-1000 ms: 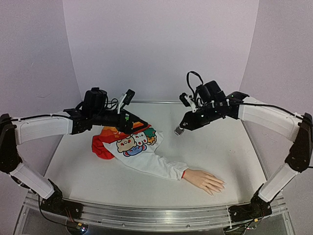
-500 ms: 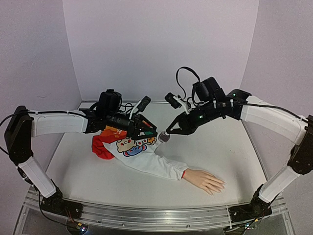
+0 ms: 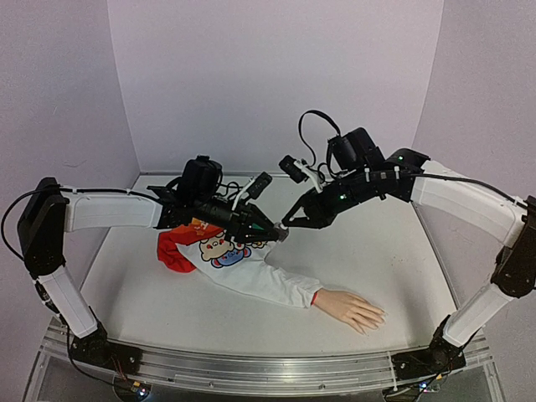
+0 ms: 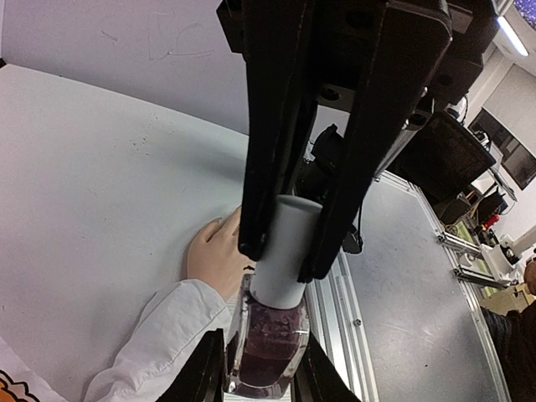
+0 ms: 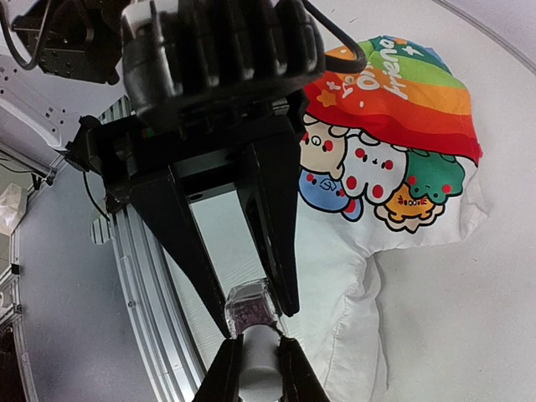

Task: Paint the nails

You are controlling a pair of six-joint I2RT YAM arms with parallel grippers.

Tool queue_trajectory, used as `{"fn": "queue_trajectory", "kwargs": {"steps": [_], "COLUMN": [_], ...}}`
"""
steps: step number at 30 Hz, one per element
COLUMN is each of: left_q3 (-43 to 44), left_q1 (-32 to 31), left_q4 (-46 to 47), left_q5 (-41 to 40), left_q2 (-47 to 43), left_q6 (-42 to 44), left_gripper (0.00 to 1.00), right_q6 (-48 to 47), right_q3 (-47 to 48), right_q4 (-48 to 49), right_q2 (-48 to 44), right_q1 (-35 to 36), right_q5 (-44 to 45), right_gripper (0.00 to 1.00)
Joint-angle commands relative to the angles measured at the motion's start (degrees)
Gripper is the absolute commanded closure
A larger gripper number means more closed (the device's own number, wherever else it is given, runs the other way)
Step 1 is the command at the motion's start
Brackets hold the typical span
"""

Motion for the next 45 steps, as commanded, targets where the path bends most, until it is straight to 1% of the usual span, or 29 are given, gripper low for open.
{"fn": "queue_trajectory", "kwargs": {"steps": [1, 4, 11, 15, 18, 20, 23, 25, 26, 28, 30, 32, 34, 35, 36, 37, 38, 39, 40, 42, 45], "left_q3": [2.32, 2.41, 2.19, 1.43, 0.94, 0.72, -0.03, -0.53, -0.83, -2.29, -3.77, -4.24, -4.88, -5.47, -6.01, -6.68, -7.16, -7.42, -7.78, -8.17, -8.84], "left_q1": [-0.41, -0.69, -1.00, -1.25, -1.44, -1.59, -1.74, -1.83, -1.90, -1.88, -1.90, -2.10, -2.49, -2.74, -3.31, -3.71, -3.96, -4.25, -4.55, -5.21, -6.38], "left_q4": [0.01, 0.36, 1.67, 3.29, 4.14, 4.22, 5.29, 5.69, 6.05, 8.25, 10.32, 10.89, 10.96, 11.05, 11.11, 11.34, 11.49, 11.61, 11.74, 12.10, 13.62], "left_q5": [0.22, 0.04, 0.10, 0.52, 0.43, 0.34, -0.06, -1.26, -2.16, -4.22, -7.35, -11.30, -16.29, -18.61, -22.66, -25.86, -29.05, -32.34, -35.40, -40.73, -46.33], "left_q2": [-0.79, -0.79, -0.93, -1.26, -1.39, -1.59, -2.00, -2.52, -2.83, -4.04, -5.18, -6.16, -7.25, -7.96, -8.56, -9.08, -9.47, -9.71, -9.83, -9.97, -10.17], "left_q6": [-0.48, -0.90, -2.19, -3.44, -4.01, -4.11, -4.70, -4.42, -4.41, -4.70, -5.33, -5.15, -4.36, -3.83, -2.92, -2.32, -1.86, -1.45, -1.07, -0.40, 0.53], "left_gripper": [0.73, 0.73, 0.77, 0.72, 0.70, 0.74, 0.84, 0.93, 0.96, 0.99, 1.00, 1.00, 1.00, 1.00, 1.00, 1.00, 1.00, 1.00, 1.00, 1.00, 1.00], "right_q6": [-1.58, -1.53, -1.40, -1.14, -0.98, -0.86, -0.44, -0.06, 0.28, 0.86, 2.69, 4.67, 7.62, 9.08, 11.53, 13.90, 17.07, 20.67, 24.12, 30.19, 35.95], "right_q3": [2.80, 3.46, 4.34, 4.67, 4.89, 4.96, 4.96, 4.82, 4.88, 5.11, 5.39, 5.38, 5.31, 5.39, 5.50, 5.47, 5.10, 4.77, 4.49, 3.79, 3.33], "right_q4": [-1.09, -1.25, -1.77, -1.75, -1.78, -1.77, -1.66, -1.51, -1.45, -1.32, -0.99, -0.12, 0.87, 1.23, 1.47, 1.97, 2.64, 3.44, 4.22, 5.74, 7.47], "right_q2": [0.76, 1.18, 2.08, 2.51, 2.84, 2.97, 3.01, 2.88, 2.91, 3.04, 3.27, 3.27, 3.22, 3.24, 3.13, 2.92, 2.42, 1.91, 1.48, 0.84, 0.75], "right_q1": [0.72, 0.91, 1.26, 1.48, 1.58, 1.63, 1.72, 1.73, 1.71, 1.69, 1.81, 1.87, 1.97, 1.96, 1.96, 1.99, 2.01, 1.98, 2.01, 2.16, 3.16], "right_q5": [-0.31, -0.42, 0.54, 1.39, 2.05, 2.36, 3.60, 4.92, 5.85, 6.92, 8.43, 9.39, 11.76, 13.17, 14.48, 16.35, 18.01, 19.59, 21.18, 23.70, 28.14], "right_gripper": [1.00, 1.00, 1.00, 1.00, 1.00, 1.00, 1.00, 1.00, 1.00, 0.99, 0.95, 0.93, 0.82, 0.70, 0.59, 0.50, 0.42, 0.38, 0.36, 0.33, 0.32]}}
